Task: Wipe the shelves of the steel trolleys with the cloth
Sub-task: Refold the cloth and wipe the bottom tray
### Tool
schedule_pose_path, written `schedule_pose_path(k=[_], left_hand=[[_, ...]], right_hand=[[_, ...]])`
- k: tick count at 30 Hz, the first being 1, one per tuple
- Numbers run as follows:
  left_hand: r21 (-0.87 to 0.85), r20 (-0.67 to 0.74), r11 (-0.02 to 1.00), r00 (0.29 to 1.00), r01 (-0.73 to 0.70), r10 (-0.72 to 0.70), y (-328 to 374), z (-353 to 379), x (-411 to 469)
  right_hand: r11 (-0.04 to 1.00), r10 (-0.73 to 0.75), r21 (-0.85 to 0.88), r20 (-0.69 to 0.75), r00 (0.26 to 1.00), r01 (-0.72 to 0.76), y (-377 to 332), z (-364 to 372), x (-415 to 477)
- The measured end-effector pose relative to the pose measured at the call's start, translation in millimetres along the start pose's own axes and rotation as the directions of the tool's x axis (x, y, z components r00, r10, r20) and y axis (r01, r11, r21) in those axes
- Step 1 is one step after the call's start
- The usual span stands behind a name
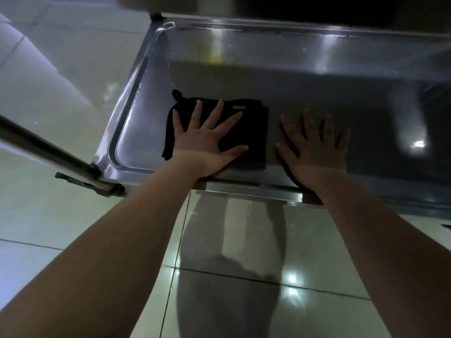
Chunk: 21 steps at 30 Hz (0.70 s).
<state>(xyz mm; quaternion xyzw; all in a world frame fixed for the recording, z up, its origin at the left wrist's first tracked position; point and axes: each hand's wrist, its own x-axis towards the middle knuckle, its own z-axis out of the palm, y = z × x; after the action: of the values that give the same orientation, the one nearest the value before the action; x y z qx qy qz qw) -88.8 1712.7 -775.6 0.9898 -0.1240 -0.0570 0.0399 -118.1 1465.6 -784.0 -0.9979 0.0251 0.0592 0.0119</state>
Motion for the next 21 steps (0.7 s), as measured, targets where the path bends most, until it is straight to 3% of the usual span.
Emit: schedule_pose_path(k=[5, 13, 17, 21], left_hand=[[0.005, 0.002, 1.0, 1.0, -0.018, 0.018, -11, -9, 66], [0.005, 0.06, 0.999, 0.997, 0.045, -0.045, -7, -22, 123], [0.004, 0.101, 1.0, 0.995, -0.012, 0.012, -5, -23, 94], [-0.022, 0.114, 0.996, 0.99, -0.084, 0.086, -17, -12, 8]], right_hand=[[0.993, -0.105, -0.049, 0.048, 0.993, 0.108, -1, 0, -1], [0.996, -0.075, -0.04, 0.039, 0.996, 0.077, -10, -7, 8], [0.997, -0.066, -0.028, 0.027, 0.997, 0.067, -10, -4, 12], [0.997, -0.066, -0.033, 0.025, 0.997, 0.067, -8, -5, 12]])
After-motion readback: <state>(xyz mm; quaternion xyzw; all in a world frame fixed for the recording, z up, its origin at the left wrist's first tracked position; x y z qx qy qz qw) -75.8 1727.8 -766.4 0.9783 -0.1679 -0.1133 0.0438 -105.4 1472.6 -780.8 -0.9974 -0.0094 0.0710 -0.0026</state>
